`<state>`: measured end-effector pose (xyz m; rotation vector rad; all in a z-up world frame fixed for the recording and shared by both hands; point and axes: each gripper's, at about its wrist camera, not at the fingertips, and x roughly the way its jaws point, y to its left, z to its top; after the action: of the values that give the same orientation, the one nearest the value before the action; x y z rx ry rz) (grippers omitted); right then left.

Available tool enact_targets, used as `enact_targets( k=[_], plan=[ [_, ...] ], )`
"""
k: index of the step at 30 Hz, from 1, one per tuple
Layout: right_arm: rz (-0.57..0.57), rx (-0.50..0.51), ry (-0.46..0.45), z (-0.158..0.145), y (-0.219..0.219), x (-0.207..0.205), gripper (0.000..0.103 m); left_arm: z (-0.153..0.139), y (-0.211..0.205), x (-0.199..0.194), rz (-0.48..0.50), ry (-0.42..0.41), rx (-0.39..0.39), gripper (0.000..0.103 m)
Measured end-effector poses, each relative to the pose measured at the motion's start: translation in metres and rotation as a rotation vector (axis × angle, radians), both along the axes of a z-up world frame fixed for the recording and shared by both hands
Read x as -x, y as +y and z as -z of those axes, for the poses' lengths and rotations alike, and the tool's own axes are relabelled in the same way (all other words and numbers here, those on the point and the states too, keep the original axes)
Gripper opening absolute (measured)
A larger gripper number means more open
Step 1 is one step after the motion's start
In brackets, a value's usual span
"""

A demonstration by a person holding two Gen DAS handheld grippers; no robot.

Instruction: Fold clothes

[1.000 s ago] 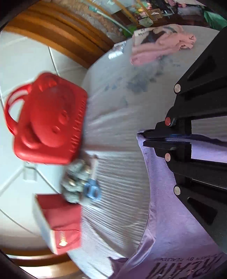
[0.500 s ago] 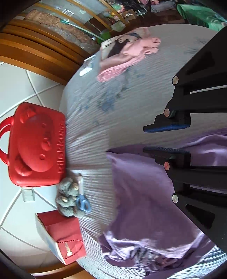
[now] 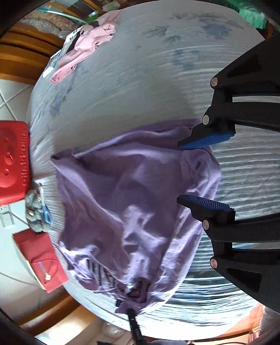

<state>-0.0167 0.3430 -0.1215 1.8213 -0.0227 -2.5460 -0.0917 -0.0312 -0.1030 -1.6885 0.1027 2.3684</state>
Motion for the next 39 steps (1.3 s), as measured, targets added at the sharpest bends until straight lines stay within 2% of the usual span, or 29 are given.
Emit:
enact_targets(
  k=[3, 7, 9, 11, 12, 14, 16, 18, 20, 21, 23, 27, 30, 34, 36, 37, 38, 39],
  plan=[
    [-0.065, -0.052, -0.032, 0.008, -0.011, -0.014, 0.004, -0.01, -0.017, -0.027, -0.032, 0.012, 0.0, 0.006],
    [-0.134, -0.022, 0.009, -0.018, -0.008, -0.052, 0.005, -0.011, -0.039, -0.078, -0.067, -0.016, 0.0, 0.006],
    [-0.143, 0.007, -0.048, -0.013, -0.005, -0.069, 0.008, 0.002, -0.047, -0.101, -0.074, -0.068, 0.02, 0.006],
    [-0.133, -0.035, -0.131, 0.003, -0.002, -0.08, 0.012, 0.02, -0.054, -0.121, -0.083, -0.132, 0.056, 0.007],
    [-0.117, -0.063, -0.161, 0.012, 0.002, -0.084, 0.013, 0.02, -0.057, -0.122, -0.099, -0.133, 0.048, 0.007],
    [-0.045, -0.043, -0.175, 0.016, 0.016, -0.089, 0.013, 0.02, -0.064, -0.125, -0.133, -0.132, 0.029, 0.007],
    [0.028, 0.011, -0.135, 0.008, 0.03, -0.093, 0.013, 0.02, -0.072, -0.127, -0.166, -0.131, 0.01, 0.008],
    [0.067, 0.025, -0.087, -0.001, 0.038, -0.095, 0.013, 0.007, -0.068, -0.121, -0.159, -0.074, 0.004, 0.013],
    [0.086, 0.024, -0.05, -0.007, 0.042, -0.097, 0.013, -0.001, -0.063, -0.112, -0.144, -0.035, -0.003, 0.026],
    [0.093, 0.026, -0.038, -0.008, 0.044, -0.099, 0.013, -0.001, -0.06, -0.107, -0.138, -0.025, -0.001, 0.028],
    [0.11, 0.034, -0.022, -0.01, 0.044, -0.102, 0.014, 0.002, -0.056, -0.098, -0.129, -0.017, 0.012, 0.028],
    [0.153, 0.069, -0.002, -0.01, 0.044, -0.106, 0.024, 0.022, -0.054, -0.084, -0.132, -0.044, 0.03, 0.028],
    [0.186, 0.086, 0.021, -0.01, 0.045, -0.097, 0.024, 0.032, -0.05, -0.08, -0.124, -0.061, 0.041, 0.028],
    [0.156, 0.078, 0.068, -0.012, 0.032, -0.078, 0.024, 0.032, -0.044, -0.08, -0.097, -0.05, 0.079, 0.028],
    [0.121, 0.064, 0.068, -0.008, 0.022, -0.069, 0.031, 0.031, -0.043, -0.079, -0.092, -0.055, 0.087, 0.028],
    [0.102, 0.05, 0.061, -0.004, 0.017, -0.065, 0.031, 0.031, -0.042, -0.078, -0.089, -0.057, 0.091, 0.028],
    [0.089, 0.021, 0.034, 0.003, 0.014, -0.062, 0.03, 0.031, -0.042, -0.078, -0.088, -0.059, 0.097, 0.026],
    [0.079, -0.011, 0.0, 0.011, 0.012, -0.06, 0.008, 0.031, -0.042, -0.078, -0.087, -0.059, 0.105, 0.025]
  ],
)
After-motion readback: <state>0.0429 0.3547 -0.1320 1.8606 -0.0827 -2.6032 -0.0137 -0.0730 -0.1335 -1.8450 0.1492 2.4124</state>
